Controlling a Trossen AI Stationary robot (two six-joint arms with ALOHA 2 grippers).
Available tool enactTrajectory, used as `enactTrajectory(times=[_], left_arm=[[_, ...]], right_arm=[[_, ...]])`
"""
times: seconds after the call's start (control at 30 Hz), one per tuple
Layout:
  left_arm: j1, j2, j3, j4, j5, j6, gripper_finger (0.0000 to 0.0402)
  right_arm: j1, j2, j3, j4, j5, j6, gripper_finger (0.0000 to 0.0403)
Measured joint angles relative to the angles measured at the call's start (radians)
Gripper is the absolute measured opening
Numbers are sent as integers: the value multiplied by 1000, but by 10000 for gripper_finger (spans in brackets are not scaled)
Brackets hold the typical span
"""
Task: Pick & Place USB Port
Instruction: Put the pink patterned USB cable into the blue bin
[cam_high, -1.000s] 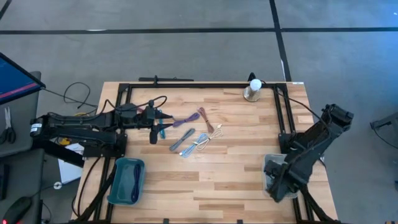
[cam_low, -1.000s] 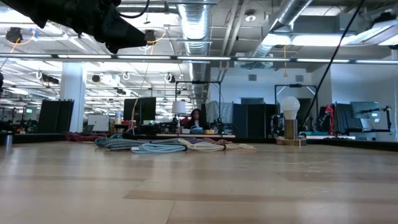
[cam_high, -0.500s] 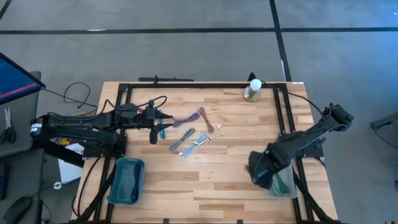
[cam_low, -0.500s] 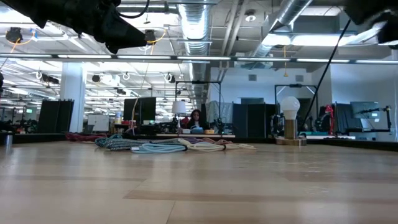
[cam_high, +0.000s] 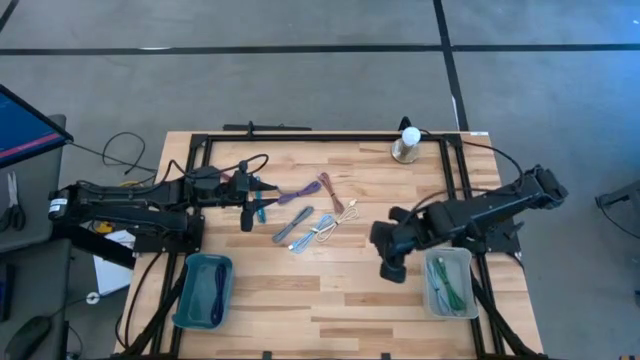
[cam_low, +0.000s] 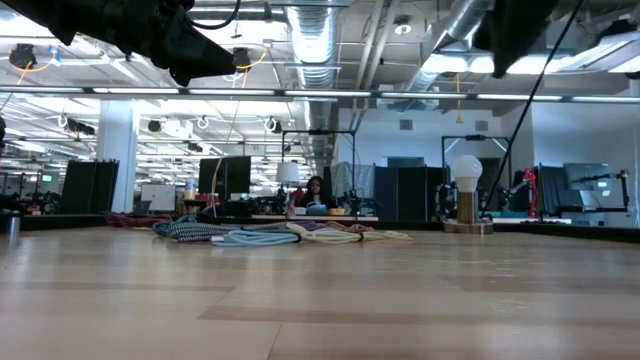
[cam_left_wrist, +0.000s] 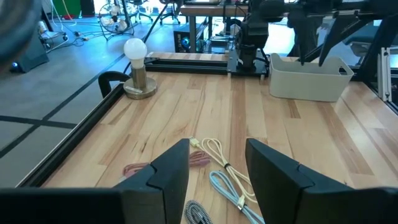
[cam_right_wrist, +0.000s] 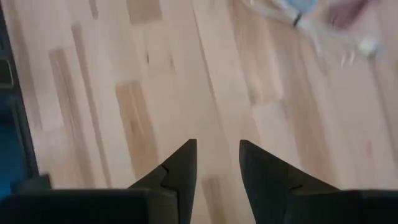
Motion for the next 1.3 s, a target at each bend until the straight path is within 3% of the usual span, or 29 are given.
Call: enactTrajectory(times=[0.33,0.67,1.0,1.3], left_arm=[[0,0,0,-2,0,0,158],[0,-4,0,-45,-6,29,158],[0,-133,0,-218,-237,87,158],[0,-257,0,-364,-330,17,158]], right_arm=[[-129,4,0,200,6,-197,113],[-220,4,0,269,12,-224,113],[-270,4,-49,286,29,-273,113],[-312,5,-114,292,53,-276,113]])
